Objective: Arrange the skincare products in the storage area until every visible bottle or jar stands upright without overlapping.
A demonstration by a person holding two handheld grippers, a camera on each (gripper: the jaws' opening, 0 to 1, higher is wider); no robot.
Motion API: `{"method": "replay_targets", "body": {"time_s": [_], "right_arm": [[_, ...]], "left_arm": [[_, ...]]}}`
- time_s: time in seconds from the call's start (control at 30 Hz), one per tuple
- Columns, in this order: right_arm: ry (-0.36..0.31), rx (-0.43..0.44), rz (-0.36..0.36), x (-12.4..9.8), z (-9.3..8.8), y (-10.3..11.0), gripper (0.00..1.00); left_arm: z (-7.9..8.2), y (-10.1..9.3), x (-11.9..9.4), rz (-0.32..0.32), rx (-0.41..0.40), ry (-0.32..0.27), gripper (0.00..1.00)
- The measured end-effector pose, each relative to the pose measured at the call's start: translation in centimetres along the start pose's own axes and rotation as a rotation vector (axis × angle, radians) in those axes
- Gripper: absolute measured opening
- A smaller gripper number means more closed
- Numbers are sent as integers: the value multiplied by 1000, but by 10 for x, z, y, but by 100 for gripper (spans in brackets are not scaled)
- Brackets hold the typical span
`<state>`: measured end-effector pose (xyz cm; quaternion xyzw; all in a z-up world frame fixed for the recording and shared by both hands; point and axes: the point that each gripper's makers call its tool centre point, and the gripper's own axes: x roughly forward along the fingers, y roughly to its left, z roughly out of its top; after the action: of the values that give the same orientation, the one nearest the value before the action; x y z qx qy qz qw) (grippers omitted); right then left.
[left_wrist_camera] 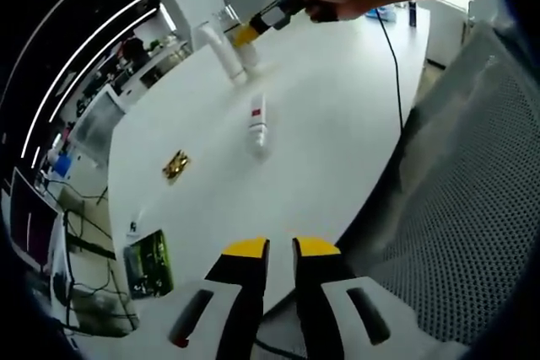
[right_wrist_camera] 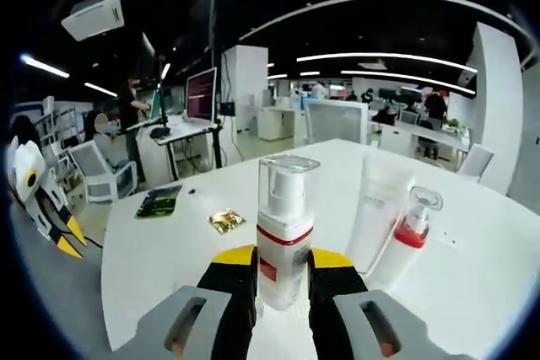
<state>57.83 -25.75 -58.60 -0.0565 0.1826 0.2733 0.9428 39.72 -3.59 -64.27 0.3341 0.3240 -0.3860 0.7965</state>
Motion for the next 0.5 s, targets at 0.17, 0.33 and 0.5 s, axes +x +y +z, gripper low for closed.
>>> {"method": "replay_targets", "body": {"time_s": [0.17,0.33,0.5], "right_arm": [[-12,-2,-19,3,-3,-7,16],[-27,-18,-33,6,-5,-12,16],[-45,-34,-45,11,-8,-16,16]], "left_arm": [[-2,-1,1,-6,1,11,17],[-3,-1,1,-8,2,16,17],[-3,-2,1,-10,2,17,16]]}}
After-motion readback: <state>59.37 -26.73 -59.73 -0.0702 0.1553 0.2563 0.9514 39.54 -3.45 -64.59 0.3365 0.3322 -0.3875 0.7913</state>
